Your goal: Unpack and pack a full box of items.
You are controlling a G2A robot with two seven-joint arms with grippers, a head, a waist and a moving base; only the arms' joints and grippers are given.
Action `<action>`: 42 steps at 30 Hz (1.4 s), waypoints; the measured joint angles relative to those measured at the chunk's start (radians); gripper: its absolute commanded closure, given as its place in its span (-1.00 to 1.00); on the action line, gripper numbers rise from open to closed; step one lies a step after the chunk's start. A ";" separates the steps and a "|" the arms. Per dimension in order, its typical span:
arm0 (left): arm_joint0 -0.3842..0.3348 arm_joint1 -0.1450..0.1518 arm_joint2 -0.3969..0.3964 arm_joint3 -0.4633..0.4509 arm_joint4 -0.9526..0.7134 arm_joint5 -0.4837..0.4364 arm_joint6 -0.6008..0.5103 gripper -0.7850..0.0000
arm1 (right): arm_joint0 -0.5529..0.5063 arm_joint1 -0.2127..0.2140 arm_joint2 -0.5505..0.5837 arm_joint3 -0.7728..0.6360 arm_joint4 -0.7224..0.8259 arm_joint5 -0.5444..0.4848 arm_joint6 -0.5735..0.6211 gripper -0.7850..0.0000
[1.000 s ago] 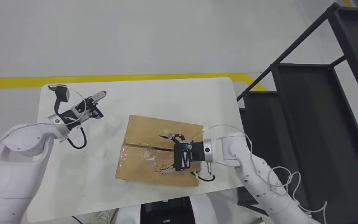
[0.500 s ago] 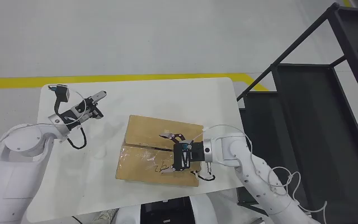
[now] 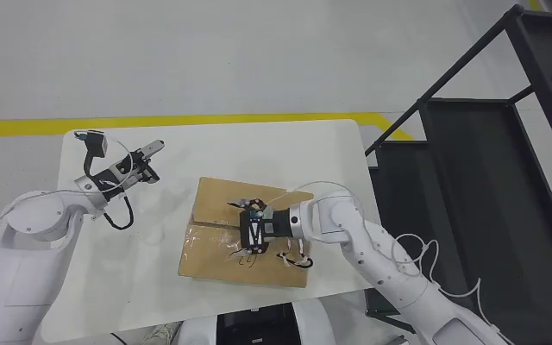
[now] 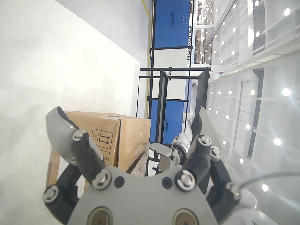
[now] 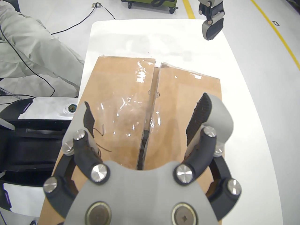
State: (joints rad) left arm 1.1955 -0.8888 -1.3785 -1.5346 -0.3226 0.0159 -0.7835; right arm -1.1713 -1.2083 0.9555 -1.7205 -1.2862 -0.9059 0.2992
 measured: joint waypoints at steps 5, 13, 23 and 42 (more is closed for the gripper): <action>0.000 0.000 0.000 0.000 0.000 0.000 0.000 -1.00 | 0.032 -0.003 -0.010 0.035 0.049 0.006 0.009 0.18; 0.000 0.000 0.000 0.000 0.000 0.000 0.000 -1.00 | 0.043 0.000 -0.029 0.064 0.081 -0.018 0.055 0.16; 0.000 0.000 0.000 0.000 0.000 0.000 0.000 -1.00 | 0.091 -0.005 -0.068 0.097 0.113 -0.022 0.085 1.00; 0.000 0.000 0.000 0.000 0.000 0.000 0.000 -1.00 | 0.177 -0.013 -0.118 -0.012 0.042 -0.007 0.095 1.00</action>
State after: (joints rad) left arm 1.1955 -0.8888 -1.3785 -1.5346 -0.3226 0.0159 -0.7835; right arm -0.9940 -1.2211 0.8372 -1.7330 -1.2443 -0.9132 0.3941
